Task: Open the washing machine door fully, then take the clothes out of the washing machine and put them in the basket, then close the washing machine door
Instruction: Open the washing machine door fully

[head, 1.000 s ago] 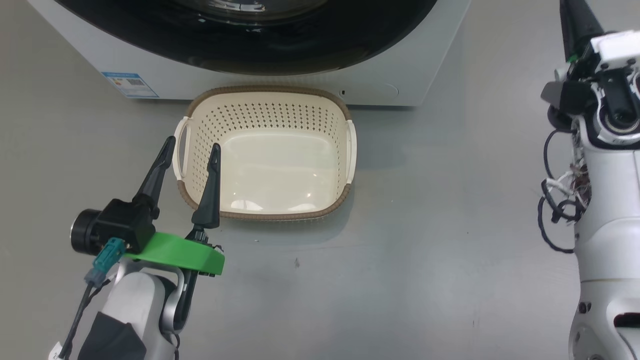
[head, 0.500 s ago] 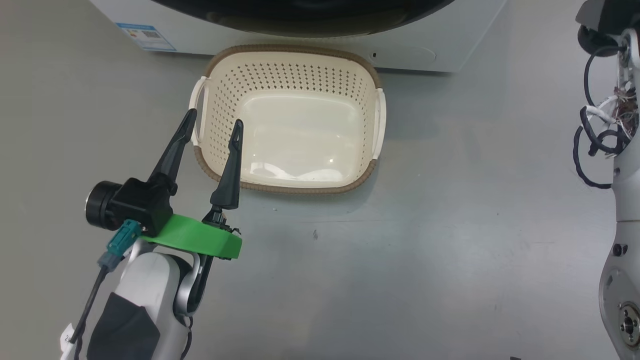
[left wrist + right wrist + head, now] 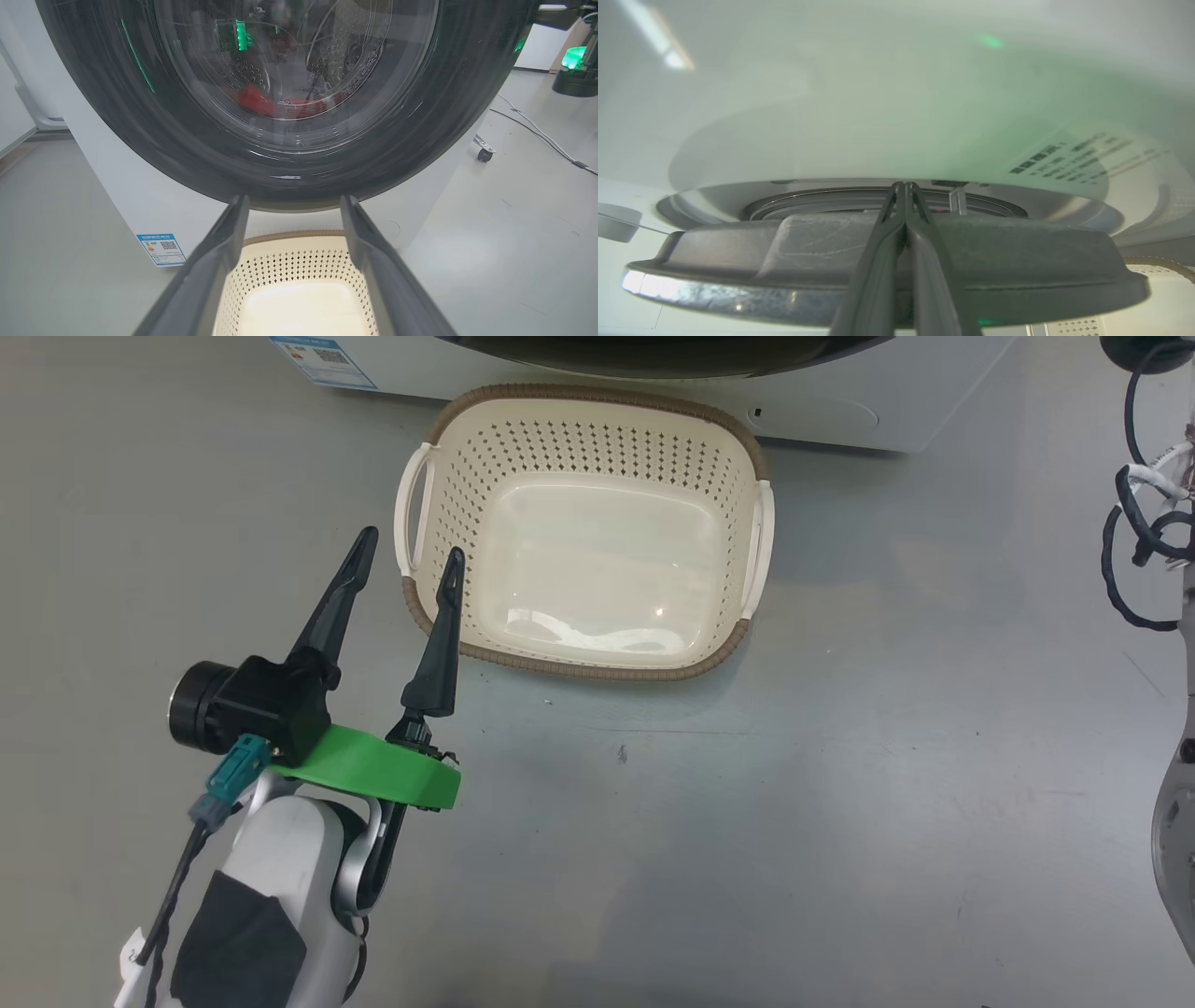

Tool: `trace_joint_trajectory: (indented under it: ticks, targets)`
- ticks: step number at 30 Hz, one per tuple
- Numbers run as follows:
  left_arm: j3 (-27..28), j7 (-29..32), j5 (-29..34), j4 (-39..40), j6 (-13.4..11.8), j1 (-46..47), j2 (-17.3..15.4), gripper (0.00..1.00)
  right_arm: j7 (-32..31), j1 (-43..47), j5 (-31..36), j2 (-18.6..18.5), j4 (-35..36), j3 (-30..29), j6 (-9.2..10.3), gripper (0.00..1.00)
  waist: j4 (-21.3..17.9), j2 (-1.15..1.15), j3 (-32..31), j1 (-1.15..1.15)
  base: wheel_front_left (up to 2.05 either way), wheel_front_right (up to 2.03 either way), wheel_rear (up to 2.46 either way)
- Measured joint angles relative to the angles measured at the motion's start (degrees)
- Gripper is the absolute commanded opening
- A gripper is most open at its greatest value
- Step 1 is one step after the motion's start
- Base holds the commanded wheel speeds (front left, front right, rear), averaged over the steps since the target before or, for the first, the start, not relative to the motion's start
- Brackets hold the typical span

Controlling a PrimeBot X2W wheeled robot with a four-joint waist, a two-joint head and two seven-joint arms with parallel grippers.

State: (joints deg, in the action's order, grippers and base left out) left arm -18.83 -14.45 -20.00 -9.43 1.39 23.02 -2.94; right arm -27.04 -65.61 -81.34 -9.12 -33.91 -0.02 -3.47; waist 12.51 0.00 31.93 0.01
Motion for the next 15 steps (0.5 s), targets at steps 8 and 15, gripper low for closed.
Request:
trace_joint_trajectory:
  ticks: [8,15]
  targets:
    - [0.21,0.00,0.00,-0.37,0.00,0.25,0.21,1.00,-2.47,-1.29,-0.40,-0.76,-2.08,0.27,-0.59,0.00,0.33,0.00,0.06,0.00,0.00,0.00,0.00]
    - [0.59,0.00,0.01,-0.84,0.02,0.46,0.35,1.00,-5.28,-1.43,-2.71,-1.14,-3.66,0.26,-1.53,0.00,0.13,0.00,-0.23,0.00,0.00,0.00,0.00]
